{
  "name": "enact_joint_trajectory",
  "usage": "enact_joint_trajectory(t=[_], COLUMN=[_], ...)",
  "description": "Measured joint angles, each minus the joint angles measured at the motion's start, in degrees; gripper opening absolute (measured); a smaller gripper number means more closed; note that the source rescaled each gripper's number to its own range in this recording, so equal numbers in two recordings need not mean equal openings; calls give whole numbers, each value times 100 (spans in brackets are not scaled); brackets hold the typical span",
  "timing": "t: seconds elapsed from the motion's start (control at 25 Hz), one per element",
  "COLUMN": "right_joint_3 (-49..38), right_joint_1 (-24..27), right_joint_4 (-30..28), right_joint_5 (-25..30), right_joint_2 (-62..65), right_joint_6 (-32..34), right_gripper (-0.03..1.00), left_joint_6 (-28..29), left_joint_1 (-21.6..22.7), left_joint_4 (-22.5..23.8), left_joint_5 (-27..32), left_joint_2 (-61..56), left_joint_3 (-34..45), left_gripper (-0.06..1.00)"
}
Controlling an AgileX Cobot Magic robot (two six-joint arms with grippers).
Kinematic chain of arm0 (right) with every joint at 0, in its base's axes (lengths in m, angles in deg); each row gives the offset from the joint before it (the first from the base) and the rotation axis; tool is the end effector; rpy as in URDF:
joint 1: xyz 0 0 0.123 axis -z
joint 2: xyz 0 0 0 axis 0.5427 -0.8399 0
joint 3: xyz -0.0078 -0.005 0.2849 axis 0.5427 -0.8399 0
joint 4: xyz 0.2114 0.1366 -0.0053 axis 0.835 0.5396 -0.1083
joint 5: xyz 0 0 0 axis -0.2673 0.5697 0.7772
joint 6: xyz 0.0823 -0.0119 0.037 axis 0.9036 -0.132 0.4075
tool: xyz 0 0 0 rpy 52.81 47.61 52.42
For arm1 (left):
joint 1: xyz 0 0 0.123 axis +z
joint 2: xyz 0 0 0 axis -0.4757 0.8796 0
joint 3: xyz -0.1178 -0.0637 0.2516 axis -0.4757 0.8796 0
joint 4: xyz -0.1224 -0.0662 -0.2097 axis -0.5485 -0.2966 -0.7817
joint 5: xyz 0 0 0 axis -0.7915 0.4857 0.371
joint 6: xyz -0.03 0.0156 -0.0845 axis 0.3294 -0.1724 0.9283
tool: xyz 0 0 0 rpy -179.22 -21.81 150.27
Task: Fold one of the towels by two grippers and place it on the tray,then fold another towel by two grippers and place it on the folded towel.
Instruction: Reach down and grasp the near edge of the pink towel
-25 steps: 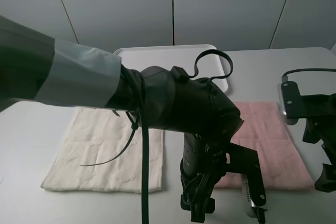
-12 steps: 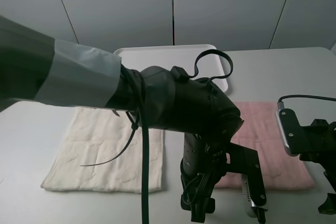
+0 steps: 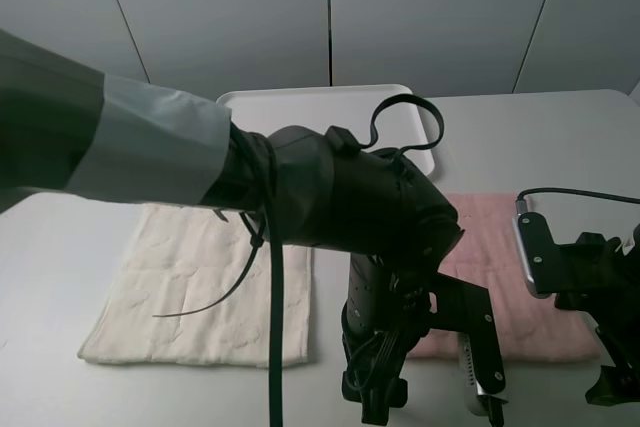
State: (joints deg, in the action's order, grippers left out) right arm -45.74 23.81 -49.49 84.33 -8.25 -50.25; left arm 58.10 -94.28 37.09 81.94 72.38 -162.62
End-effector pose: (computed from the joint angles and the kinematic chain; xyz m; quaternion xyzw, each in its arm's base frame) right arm 0.1661 0.0282 0.1088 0.6421 -0.7656 -0.0271 0.0269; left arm 0.1686 -0.3748 0.0975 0.7458 0.6661 0.0013 0.0090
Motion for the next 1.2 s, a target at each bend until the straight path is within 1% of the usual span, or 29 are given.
enact_joint_trajectory(t=[0.32, 0.4, 0.6, 0.72, 1.0, 1.04, 1.12, 1.2], right_joint_3=[-14, -71, -361, -386, -394, -394, -408, -472], right_joint_1=[0, 0, 0, 0, 0, 0, 0, 0], right_joint_4=[17, 17, 17, -81, -235, -245, -297, -443], right_joint_5=[-57, -168, -746, -862, -942, -953, -1027, -1151], right_joint_2=[-249, -273, -239, -239, -239, -239, -271, -286], right_joint_6=[-102, -176, -238, -246, -260, -260, -260, -225], right_gripper=[100, 100, 100, 100, 100, 99, 93, 80], left_joint_6=[0, 0, 0, 0, 0, 0, 0, 0], left_joint_1=[0, 0, 0, 0, 0, 0, 0, 0], left_joint_4=[0, 0, 0, 0, 0, 0, 0, 0], left_joint_5=[10, 22, 22, 30, 30, 30, 44, 55], left_joint_2=[0, 0, 0, 0, 0, 0, 0, 0], left_joint_3=[0, 0, 0, 0, 0, 0, 0, 0], left_gripper=[99, 99, 99, 99, 99, 99, 99, 99])
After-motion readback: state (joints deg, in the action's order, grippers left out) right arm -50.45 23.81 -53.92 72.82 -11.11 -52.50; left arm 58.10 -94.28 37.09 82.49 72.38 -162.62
